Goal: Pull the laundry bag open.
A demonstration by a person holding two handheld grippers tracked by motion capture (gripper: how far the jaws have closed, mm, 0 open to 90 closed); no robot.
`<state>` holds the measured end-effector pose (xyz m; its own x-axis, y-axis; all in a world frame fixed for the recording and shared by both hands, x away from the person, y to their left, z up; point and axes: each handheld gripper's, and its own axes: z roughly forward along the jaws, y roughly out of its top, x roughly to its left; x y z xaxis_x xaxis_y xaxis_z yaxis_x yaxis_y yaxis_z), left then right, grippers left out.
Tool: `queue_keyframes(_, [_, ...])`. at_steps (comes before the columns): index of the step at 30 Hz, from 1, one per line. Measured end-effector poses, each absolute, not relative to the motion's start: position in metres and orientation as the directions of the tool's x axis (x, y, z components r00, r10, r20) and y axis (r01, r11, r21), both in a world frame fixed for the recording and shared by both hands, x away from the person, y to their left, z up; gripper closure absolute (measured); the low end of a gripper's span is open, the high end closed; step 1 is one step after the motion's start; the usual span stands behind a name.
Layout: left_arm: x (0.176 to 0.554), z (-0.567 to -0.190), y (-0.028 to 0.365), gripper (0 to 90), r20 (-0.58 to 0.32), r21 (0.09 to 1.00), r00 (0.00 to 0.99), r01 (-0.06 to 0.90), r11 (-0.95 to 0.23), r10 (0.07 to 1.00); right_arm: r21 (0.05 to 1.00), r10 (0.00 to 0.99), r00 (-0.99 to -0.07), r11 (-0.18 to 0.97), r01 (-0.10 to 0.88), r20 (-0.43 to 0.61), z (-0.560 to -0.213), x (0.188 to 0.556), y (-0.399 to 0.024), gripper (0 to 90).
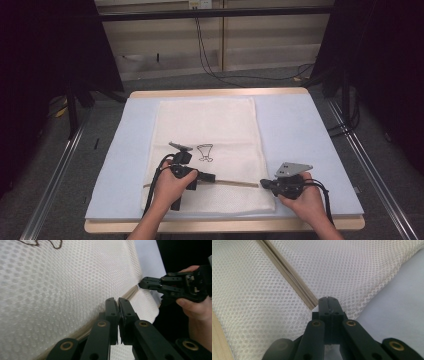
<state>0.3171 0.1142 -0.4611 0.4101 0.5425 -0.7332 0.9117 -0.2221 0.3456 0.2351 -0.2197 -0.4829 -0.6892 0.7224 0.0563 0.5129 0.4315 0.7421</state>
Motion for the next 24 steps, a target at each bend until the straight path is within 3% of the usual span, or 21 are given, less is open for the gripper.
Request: queue_keyframes(24, [0.319, -0.455, 0.146, 87.3, -0.745, 0.336, 0.38, 0.924, -0.184, 0.549, 0.743, 0.722, -0.689, 0.429, 0.514, 0.06, -0.483, 0.235, -0.22, 90.0])
